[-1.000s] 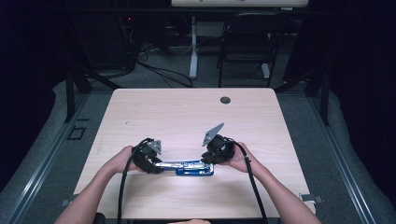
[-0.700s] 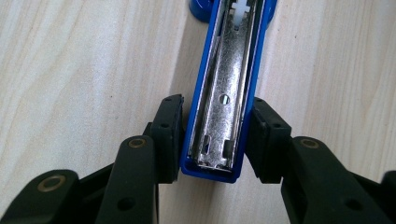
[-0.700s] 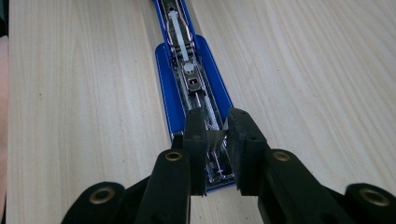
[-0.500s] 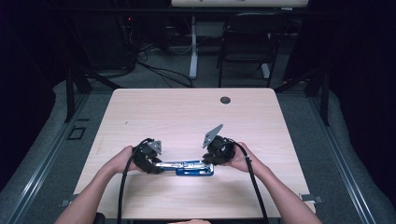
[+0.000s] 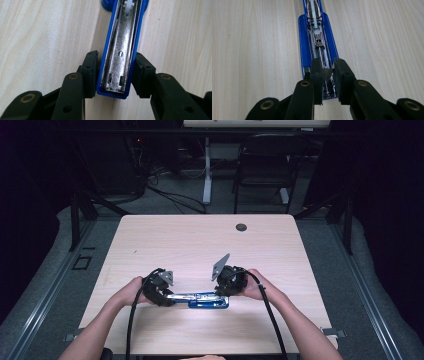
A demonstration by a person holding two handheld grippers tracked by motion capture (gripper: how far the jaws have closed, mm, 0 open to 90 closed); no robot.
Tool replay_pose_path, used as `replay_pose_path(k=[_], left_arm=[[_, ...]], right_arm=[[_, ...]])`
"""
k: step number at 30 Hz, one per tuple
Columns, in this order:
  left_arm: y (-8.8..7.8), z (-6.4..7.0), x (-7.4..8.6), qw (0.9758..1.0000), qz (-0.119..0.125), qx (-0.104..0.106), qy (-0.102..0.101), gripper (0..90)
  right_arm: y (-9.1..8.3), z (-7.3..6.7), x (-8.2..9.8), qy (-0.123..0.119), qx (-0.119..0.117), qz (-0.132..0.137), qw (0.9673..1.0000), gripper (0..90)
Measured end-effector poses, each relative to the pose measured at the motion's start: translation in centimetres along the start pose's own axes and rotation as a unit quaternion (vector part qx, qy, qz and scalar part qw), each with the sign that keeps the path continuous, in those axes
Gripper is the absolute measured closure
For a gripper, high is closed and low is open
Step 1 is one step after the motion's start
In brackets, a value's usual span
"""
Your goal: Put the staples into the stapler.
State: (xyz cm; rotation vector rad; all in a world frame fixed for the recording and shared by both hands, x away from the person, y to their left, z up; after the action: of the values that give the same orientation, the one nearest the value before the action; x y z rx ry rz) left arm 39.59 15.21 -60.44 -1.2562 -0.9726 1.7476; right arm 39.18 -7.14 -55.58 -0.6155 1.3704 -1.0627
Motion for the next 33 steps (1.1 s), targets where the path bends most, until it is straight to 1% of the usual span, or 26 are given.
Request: replay_pose_path(k=[1, 2, 3, 6, 8, 11, 14, 15, 16, 18, 19, 20, 21, 24, 25, 29, 33], left_arm=[[0.0, 0.0, 0.0, 1.0, 0.0, -0.001, 0.001, 60.3], [0.0, 0.0, 0.0, 1.0, 0.0, -0.001, 0.001, 60.3], [0.0, 0.0, 0.0, 1.0, 0.0, -0.001, 0.001, 60.3], [0.0, 0.0, 0.0, 1.0, -0.001, -0.002, 0.001, 60.3], [0.0, 0.0, 0.0, 1.0, -0.001, -0.003, 0.001, 60.3], [0.0, 0.0, 0.0, 1.0, -0.001, -0.003, 0.0, 60.2], [0.0, 0.0, 0.0, 1.0, -0.001, -0.002, 0.0, 60.3], [0.0, 0.0, 0.0, 1.0, 0.0, -0.002, 0.0, 60.3], [0.0, 0.0, 0.0, 1.0, 0.0, -0.001, 0.0, 60.2], [0.0, 0.0, 0.0, 1.0, 0.0, -0.002, -0.001, 60.2], [0.0, 0.0, 0.0, 1.0, 0.0, -0.002, 0.0, 60.2], [0.0, 0.0, 0.0, 1.0, 0.0, -0.002, -0.001, 60.2], [0.1, 0.0, 0.0, 1.0, 0.001, -0.003, -0.001, 60.1], [0.1, 0.0, -0.1, 1.0, 0.001, -0.003, -0.002, 60.1], [0.1, 0.0, -0.1, 1.0, 0.0, -0.003, -0.002, 60.1], [0.1, 0.0, -0.1, 1.0, 0.001, -0.003, -0.002, 60.0], [0.2, 0.0, -0.1, 1.0, 0.001, -0.003, -0.003, 59.8]], right_arm=[[0.0, 0.0, 0.0, 0.002, -0.001, 0.003, 1.0, 78.9], [-0.1, 0.0, 0.1, 0.003, -0.003, -0.001, 1.0, 78.9], [-0.2, 0.1, 0.2, -0.003, -0.002, -0.002, 1.0, 78.9], [-0.2, 0.1, 0.3, -0.004, -0.006, 0.002, 1.0, 78.9], [-0.1, 0.2, 0.3, -0.013, -0.007, 0.004, 0.9999, 78.9], [-0.1, 0.3, 0.3, -0.019, -0.013, 0.001, 0.9997, 79.0], [-0.1, 0.3, 0.4, -0.016, -0.017, 0.007, 0.9997, 79.0], [-0.1, 0.4, 0.5, -0.017, -0.02, 0.004, 0.9996, 79.0], [0.0, 0.4, 0.4, -0.008, -0.022, 0.011, 0.9997, 79.0], [0.1, 0.5, 0.4, -0.004, -0.024, 0.013, 0.9996, 78.8], [0.2, 0.5, 0.4, -0.001, -0.024, 0.014, 0.9996, 78.9], [0.2, 0.5, 0.3, -0.005, -0.023, 0.012, 0.9996, 78.8], [0.3, 0.4, 0.2, 0.002, -0.023, 0.018, 0.9996, 78.8], [0.5, 0.3, 0.1, 0.001, -0.019, 0.015, 0.9997, 78.5], [0.6, 0.3, 0.0, 0.005, -0.019, 0.018, 0.9996, 78.4], [1.0, 0.1, -0.3, 0.011, -0.013, 0.021, 0.9996, 78.5], [1.4, -0.1, -0.3, 0.006, -0.011, 0.022, 0.9997, 78.5]])
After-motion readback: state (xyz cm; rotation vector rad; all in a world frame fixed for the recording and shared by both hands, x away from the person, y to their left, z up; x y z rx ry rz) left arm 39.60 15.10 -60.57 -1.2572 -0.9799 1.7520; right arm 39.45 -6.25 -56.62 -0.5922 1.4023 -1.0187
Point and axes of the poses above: each handheld gripper's, and its own axes: y roughly forward along the jaws, x roughly out of its underside, z roughly to its right, the point moved 6 cm from there along y, roughly forward along the jaws, and after that the axes turned 7 degrees about x, right-handed, at the moved point
